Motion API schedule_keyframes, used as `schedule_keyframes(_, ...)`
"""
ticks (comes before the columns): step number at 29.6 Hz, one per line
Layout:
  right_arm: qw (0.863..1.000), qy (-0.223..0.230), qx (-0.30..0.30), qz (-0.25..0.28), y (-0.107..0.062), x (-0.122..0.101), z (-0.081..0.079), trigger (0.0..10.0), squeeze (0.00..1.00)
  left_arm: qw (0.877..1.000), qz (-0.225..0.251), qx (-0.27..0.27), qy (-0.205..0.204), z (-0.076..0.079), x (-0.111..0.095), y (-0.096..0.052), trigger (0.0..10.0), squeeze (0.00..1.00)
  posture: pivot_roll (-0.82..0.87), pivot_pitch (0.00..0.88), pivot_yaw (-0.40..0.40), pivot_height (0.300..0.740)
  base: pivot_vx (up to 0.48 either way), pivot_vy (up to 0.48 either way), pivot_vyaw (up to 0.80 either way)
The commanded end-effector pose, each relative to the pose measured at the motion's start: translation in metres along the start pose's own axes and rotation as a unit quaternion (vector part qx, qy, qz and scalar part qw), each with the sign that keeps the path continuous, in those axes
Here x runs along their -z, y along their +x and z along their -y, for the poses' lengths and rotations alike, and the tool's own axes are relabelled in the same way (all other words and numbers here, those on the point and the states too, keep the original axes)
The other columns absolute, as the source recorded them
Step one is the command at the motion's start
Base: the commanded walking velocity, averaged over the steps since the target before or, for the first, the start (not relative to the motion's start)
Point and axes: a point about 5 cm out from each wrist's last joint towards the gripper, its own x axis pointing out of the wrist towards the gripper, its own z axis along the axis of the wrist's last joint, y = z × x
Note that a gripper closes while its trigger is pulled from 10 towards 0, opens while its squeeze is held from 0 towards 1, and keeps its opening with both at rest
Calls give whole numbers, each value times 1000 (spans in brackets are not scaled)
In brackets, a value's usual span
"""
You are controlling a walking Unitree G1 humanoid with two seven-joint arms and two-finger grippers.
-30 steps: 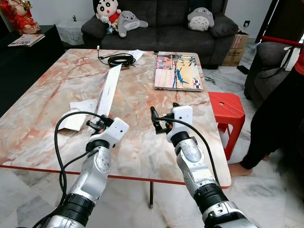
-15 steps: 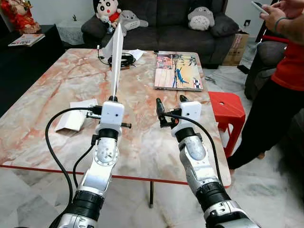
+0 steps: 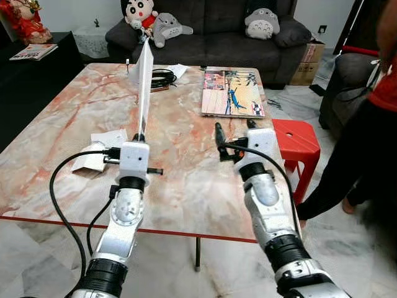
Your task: Picking trash to rubbish bin
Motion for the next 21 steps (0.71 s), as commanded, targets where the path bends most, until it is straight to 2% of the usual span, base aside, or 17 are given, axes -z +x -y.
schedule_keyframes(1, 1000, -4, 1, 20, 1, -8, 4, 10000, 0, 1000, 13, 7, 3, -3, -3, -2, 10000, 0, -32, 0, 3, 740, 0, 0, 0)
schedule_keyframes(7, 1000, -12, 12, 20, -4, -6, 14, 10000, 0, 1000, 9, 10, 23, -13, 2, -10, 10000, 0, -31, 0, 5, 740, 0, 0, 0)
schedule_keyframes(12, 1000, -8, 15, 18, -6, -4, 13, 10000, 0, 1000, 2, 6, 26, -14, 6, -12, 10000, 0, -28, 0, 3, 740, 0, 0, 0)
schedule_keyframes(17, 1000, -13, -3, 9, -10, 1, 8, 10000, 0, 1000, -24, 1, -5, -13, 15, -20, 10000, 0, -20, 0, -3, 740, 0, 0, 0)
schedule_keyframes(19, 1000, -6, -7, 3, -13, 4, 9, 10000, 0, 999, -33, 27, -5, -12, 20, -26, 10000, 0, -17, 0, -5, 740, 0, 0, 0)
schedule_keyframes(21, 999, -19, -25, 5, -16, 4, 8, 10000, 0, 998, -32, 45, -3, -12, 21, -28, 10000, 0, -15, 0, -7, 740, 0, 0, 0)
